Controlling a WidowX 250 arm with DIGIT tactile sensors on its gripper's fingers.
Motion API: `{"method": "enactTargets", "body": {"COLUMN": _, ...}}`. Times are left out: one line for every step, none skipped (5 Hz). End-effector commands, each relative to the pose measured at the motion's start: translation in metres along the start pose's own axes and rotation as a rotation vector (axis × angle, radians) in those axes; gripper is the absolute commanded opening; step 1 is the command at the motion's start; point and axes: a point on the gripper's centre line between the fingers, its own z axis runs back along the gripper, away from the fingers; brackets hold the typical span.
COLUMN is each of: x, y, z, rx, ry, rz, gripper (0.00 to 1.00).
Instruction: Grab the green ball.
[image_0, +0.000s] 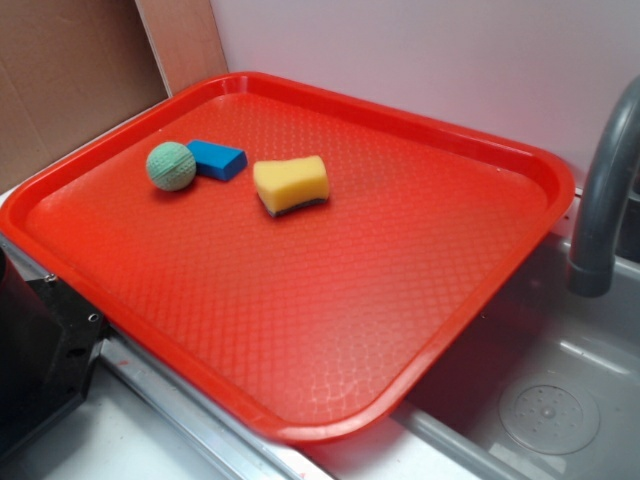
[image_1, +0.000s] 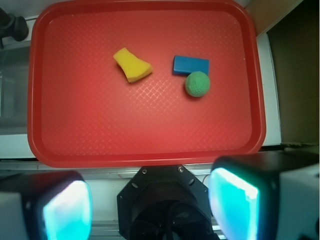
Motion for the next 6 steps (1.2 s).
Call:
{"method": "enactTargets", "body": {"x": 0.000, "y": 0.000, "z": 0.000, "rx": 0.000, "ry": 0.000, "rz": 0.000, "gripper": 1.00}}
{"method": "enactTargets", "body": {"x": -0.010, "y": 0.001, "z": 0.006, "rx": -0.008, "ry": -0.003, "rz": 0.019, "gripper": 1.00}}
{"method": "enactTargets", "body": {"x": -0.018, "y": 0.004, "z": 0.008, "rx": 0.000, "ry": -0.027, "rz": 0.052, "gripper": 1.00}}
{"method": "enactTargets", "body": {"x": -0.017, "y": 0.009, "z": 0.004, "rx": -0.003, "ry": -0.043, "rz": 0.113, "gripper": 1.00}}
{"method": "enactTargets", "body": {"x": 0.002, "y": 0.019, "z": -0.014, "rx": -0.041, "ry": -0.078, "rz": 0.112, "gripper": 1.00}}
{"method": "enactTargets", "body": {"x": 0.019, "y": 0.038, "z": -0.049, "rx": 0.030, "ry": -0.047, "rz": 0.250, "gripper": 1.00}}
